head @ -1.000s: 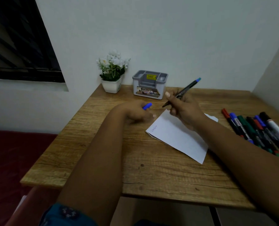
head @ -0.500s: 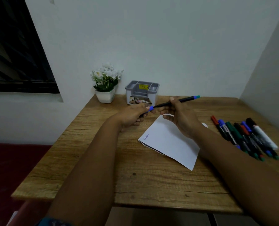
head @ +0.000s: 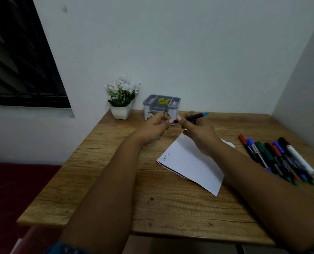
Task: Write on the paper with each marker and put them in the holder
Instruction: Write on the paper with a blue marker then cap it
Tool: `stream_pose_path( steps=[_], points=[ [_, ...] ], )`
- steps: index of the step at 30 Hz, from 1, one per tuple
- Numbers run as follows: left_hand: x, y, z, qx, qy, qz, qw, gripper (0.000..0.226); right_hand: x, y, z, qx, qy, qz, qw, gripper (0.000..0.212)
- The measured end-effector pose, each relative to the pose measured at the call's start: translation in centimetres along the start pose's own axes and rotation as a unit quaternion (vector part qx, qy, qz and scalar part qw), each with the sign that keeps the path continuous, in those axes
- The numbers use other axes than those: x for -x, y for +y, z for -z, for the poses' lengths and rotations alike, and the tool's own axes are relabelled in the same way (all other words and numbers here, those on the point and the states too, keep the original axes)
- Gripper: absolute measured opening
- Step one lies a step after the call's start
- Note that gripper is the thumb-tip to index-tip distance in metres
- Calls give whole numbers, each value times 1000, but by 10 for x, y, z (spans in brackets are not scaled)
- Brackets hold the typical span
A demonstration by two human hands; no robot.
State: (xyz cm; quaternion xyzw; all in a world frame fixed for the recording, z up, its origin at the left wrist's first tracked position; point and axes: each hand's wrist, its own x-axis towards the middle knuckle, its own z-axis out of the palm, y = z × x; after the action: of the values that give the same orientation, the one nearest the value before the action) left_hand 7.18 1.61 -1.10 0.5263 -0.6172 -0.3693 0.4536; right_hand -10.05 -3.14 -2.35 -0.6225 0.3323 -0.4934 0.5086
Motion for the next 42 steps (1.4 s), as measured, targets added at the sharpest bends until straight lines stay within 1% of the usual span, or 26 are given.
stream_pose_path(
  steps=[2,3,6,8,9,10,11,12,13,14,15,17,19,20,21,22,24,27,28,29,31,32,33,36,39,42],
  points=[
    [1,2,1,-21,35,-25,999,13,-6,-5,4,47,66,3,997,52],
    [1,3,2,-26,51,-32,998,13,-8,-8,5,94,84,22,992,62],
    [1,5,10,-23,66,-35,997,18,-18,-19,5,249,85,95,960,78],
    [-1,4,19,-62,67,-42,995,20,-24,-32,6,315,91,165,930,86],
    [-3,4,23,-90,68,-47,993,19,-28,-38,5,350,79,205,910,81],
    [-5,4,25,-110,68,-49,990,20,-31,-44,4,402,50,239,882,68],
    [-9,4,27,-117,70,-52,989,20,-36,-49,1,464,3,261,847,51],
    [-13,6,29,-111,75,-56,989,19,-39,-51,-4,520,-55,266,810,36],
    [-18,8,31,-93,86,-61,990,17,-42,-51,-9,555,-106,257,784,29],
    [-23,10,34,-66,102,-63,991,16,-46,-49,-14,568,-141,245,773,28],
    [-29,10,37,-30,118,-61,991,15,-48,-46,-18,569,-159,233,772,33],
    [-42,3,40,62,151,-45,986,19,-57,-39,-22,559,-160,217,784,41],
    [-49,-10,34,155,214,-22,964,34,-63,-33,-25,542,-135,192,807,32],
    [-51,-20,31,162,249,-13,955,45,-67,-31,-27,522,-115,177,827,27],
    [-54,-32,28,130,270,-8,954,61,-73,-30,-29,493,-91,162,850,25],
    [-57,-42,26,72,271,-4,960,78,-78,-29,-30,462,-68,149,872,25],
    [-66,-60,25,-10,250,5,968,107,-89,-29,-31,413,-38,135,900,23],
    [-79,-70,22,-41,240,18,970,118,-106,-34,-29,351,-17,145,925,21],
    [-83,-71,20,-66,245,26,967,118,-111,-36,-30,333,-12,143,932,28],
    [-86,-73,18,-84,253,32,963,116,-117,-37,-31,319,-3,141,937,40],
    [-90,-77,17,-113,274,42,954,105,-126,-38,-35,291,19,143,946,72],
    [-91,-77,16,-131,281,45,950,99,-132,-38,-38,273,25,150,950,84],
    [-92,-78,15,-149,284,46,946,93,-137,-38,-41,258,28,160,952,92],
    [-90,-79,12,-204,294,35,933,79,-154,-33,-51,251,28,185,950,92],
    [-89,-81,11,-222,295,21,929,63,-168,-24,-64,274,32,200,940,88],
    [-93,-83,14,-231,287,32,929,59,-177,-12,-72,321,16,205,924,85]
  ],
)
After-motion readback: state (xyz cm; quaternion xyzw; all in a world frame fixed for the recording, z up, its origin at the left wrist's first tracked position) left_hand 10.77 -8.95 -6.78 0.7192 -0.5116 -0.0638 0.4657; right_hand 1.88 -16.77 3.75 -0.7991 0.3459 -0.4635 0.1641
